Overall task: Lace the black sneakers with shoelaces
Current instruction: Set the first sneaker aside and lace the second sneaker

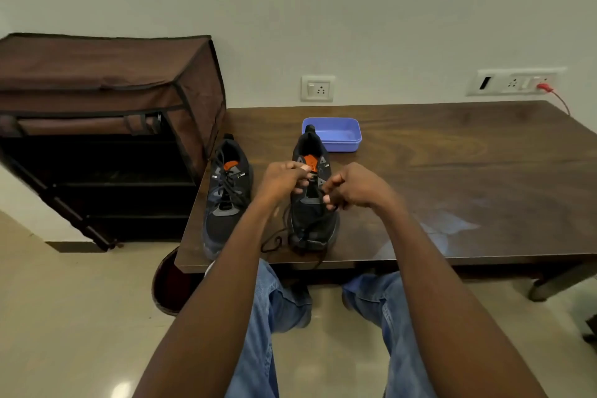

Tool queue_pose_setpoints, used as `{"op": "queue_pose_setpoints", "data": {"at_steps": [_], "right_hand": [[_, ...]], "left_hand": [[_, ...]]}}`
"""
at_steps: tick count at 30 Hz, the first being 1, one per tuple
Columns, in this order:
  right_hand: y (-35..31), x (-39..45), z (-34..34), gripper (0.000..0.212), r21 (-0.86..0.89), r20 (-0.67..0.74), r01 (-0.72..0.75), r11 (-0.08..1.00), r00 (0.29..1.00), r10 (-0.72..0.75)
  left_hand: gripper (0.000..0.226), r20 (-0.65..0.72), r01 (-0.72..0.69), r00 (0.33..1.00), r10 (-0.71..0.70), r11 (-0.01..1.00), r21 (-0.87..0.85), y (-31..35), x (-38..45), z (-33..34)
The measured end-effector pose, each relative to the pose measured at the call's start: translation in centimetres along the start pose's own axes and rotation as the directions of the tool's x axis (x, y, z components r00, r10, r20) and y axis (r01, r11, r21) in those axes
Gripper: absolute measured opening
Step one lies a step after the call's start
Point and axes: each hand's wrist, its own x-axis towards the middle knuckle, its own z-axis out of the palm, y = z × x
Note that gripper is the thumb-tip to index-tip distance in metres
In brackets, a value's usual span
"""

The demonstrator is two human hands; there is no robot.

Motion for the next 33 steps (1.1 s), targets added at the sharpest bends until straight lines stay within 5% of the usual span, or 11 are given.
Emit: {"op": "queue_pose_setpoints", "data": {"at_steps": [3, 7, 13, 16, 19, 21, 24, 27, 30, 32, 33], "right_hand": [[0.7, 0.6, -0.4, 0.017, 0.048, -0.078, 0.021, 0.999, 0.997, -0.017], [1.3, 1.0, -1.1, 0.011, 0.292, -0.259, 0.118, 0.949, 0.965, -0.04], [3.5, 2.0, -4.2, 0.017, 0.645, -0.6, 0.244, 0.724, 0.749, 0.282], [5.6, 2.2, -6.0, 0.014, 0.496, -0.734, 0.152, 0.855, 0.598, 0.32], [4.9, 1.5, -5.1, 0.016, 0.388, -0.494, 0.019, 0.921, 0.848, 0.191], [3.3, 1.0, -3.8, 0.011, 0.241, -0.15, -0.033, 0.97, 0.986, 0.071], [1.8, 1.2, -2.6, 0.01, 0.141, 0.117, 0.028, 0.99, 0.992, -0.045], [1.4, 1.4, -2.4, 0.012, 0.222, 0.03, 0.066, 0.973, 0.997, -0.074], [2.0, 1.5, -2.9, 0.016, 0.302, -0.04, 0.068, 0.951, 0.998, -0.058], [2.5, 1.6, -3.4, 0.009, 0.325, -0.099, 0.078, 0.942, 0.994, -0.048], [2.8, 1.8, -3.6, 0.002, 0.337, -0.193, 0.094, 0.937, 0.981, -0.029]], "left_hand": [[0.025, 0.229, 0.087, 0.971, -0.065, 0.992, -0.086, 0.3, 0.2, 0.1], [0.035, 0.456, 0.08, 0.881, -0.121, 0.991, 0.109, 0.3, 1.1, -0.1], [0.021, 0.275, 0.165, 0.956, -0.098, 0.958, -0.235, 0.1, 2.0, -2.2], [0.017, 0.051, 0.115, 0.993, -0.103, 0.909, -0.4, -0.4, 2.2, -4.0], [0.019, -0.201, -0.028, 0.979, 0.016, 0.998, -0.059, -0.5, 1.5, -3.8], [0.043, -0.011, -0.13, 0.991, 0.131, 0.99, 0.048, 0.0, 1.0, -3.0], [0.047, 0.425, -0.135, 0.902, 0.072, 0.984, 0.12, 0.7, 0.4, -1.7], [0.024, 0.517, -0.072, 0.855, 0.04, 0.997, 0.042, 0.0, 0.5, -1.3], [0.014, 0.34, -0.006, 0.94, 0.001, 1.0, 0.013, 0.4, 0.4, -1.7], [0.013, -0.037, 0.016, 0.999, -0.019, 0.997, -0.076, 0.2, 1.1, -2.1], [0.015, -0.29, -0.01, 0.956, -0.046, 0.982, -0.189, 0.0, 1.6, -2.6]]}}
